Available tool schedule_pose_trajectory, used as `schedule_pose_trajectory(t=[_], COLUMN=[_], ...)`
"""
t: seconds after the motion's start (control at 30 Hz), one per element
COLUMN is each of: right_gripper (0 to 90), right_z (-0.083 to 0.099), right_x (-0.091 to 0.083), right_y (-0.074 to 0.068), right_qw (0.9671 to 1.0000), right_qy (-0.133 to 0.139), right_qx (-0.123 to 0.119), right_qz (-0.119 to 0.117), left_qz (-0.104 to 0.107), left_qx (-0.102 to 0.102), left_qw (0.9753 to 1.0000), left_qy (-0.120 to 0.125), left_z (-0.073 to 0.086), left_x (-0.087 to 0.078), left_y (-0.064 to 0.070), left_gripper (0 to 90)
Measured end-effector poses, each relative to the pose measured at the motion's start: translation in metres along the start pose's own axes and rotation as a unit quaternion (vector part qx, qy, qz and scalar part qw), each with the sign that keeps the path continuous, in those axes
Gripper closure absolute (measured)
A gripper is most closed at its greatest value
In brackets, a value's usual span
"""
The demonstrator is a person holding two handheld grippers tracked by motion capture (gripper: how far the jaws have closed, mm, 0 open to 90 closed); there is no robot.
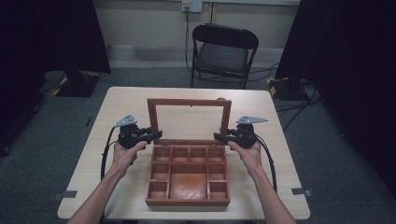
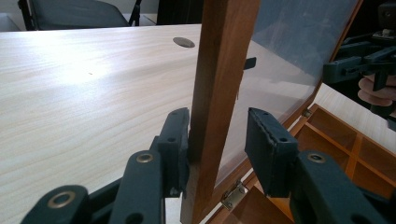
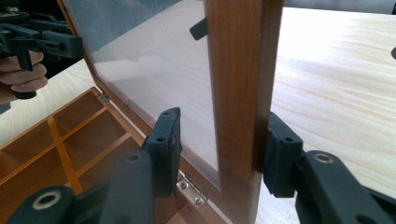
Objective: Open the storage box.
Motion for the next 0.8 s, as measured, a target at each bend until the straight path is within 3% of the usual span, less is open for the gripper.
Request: schedule_pose_trajectory(t=[0.57,0.6,0.8], right_gripper=[56.7,57.9,58.6], right_z=[0.002,0.002,0.005], right_x=[0.004,0.005,0.009], right_y=[0.004,0.005,0.01], right_qw=[0.9999,0.9999,0.9998], right_qy=[0.01,0.01,0.006], right_qx=[0.006,0.008,0.02], right_qz=[0.01,0.01,0.007], left_qz=[-0.005,-0.014,-0.013], left_qx=[-0.006,-0.009,-0.023], left_qw=[0.9999,0.9998,0.9996], left_qy=[-0.01,-0.009,-0.008], left_z=[0.006,0.006,0.009], left_x=[0.003,0.005,0.01], left_y=[-0.005,-0.007,-0.013], left_gripper=[60.6,61.5,63.9])
Point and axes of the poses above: each handheld gripper's, and its own axes: x roughly forward along the jaws, z roughly out of its underside, y roughly to its right, the point moved 6 cm from there along x, roughly forward along the jaws, and after that the axes turned 6 degrees about z, right-handed, at the moved point
